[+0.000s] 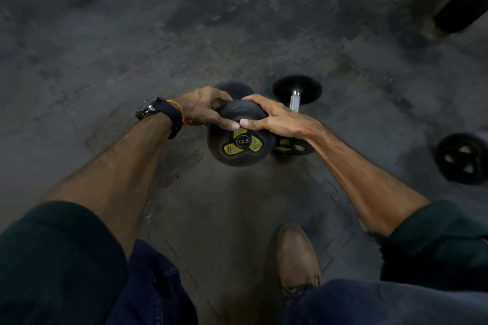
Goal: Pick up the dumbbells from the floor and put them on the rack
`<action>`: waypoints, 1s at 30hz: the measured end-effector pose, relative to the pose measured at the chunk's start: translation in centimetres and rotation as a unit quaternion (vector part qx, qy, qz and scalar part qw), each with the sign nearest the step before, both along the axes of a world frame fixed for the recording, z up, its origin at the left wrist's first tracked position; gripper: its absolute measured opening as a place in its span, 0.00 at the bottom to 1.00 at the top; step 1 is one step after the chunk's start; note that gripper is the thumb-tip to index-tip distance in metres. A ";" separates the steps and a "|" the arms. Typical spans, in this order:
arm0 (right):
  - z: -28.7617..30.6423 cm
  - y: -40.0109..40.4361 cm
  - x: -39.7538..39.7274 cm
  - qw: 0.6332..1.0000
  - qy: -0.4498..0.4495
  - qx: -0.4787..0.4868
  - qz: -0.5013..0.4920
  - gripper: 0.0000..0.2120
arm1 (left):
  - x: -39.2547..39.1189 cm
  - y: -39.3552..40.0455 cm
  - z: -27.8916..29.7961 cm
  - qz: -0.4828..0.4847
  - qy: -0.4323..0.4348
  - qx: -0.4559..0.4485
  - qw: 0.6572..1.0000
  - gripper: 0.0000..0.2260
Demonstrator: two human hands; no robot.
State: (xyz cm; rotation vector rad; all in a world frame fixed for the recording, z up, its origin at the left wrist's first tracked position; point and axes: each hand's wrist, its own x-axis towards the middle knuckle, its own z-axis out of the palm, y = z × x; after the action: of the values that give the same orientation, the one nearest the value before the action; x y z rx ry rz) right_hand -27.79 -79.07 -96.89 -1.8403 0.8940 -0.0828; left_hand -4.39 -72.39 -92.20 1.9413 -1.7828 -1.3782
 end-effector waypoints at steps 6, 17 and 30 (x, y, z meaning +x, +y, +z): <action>-0.6 2.6 -1.0 0.998 0.030 -0.054 0.017 0.32 | -1.1 0.2 -1.2 -0.069 -0.092 0.011 0.993 0.27; 4.0 7.9 -17.3 0.974 0.053 -0.110 -0.190 0.12 | -20.3 -5.0 4.9 -0.229 -0.026 -0.075 0.970 0.11; 16.6 45.2 -49.8 0.646 0.192 -0.162 -0.720 0.11 | -63.2 19.1 12.8 -0.444 0.299 -0.180 0.825 0.07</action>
State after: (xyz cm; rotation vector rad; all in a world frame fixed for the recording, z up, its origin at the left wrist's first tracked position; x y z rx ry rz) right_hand -77.55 -33.85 -80.29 -0.9335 2.6029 -0.9081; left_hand -67.61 -53.33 -79.38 0.3383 -2.3995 -1.4445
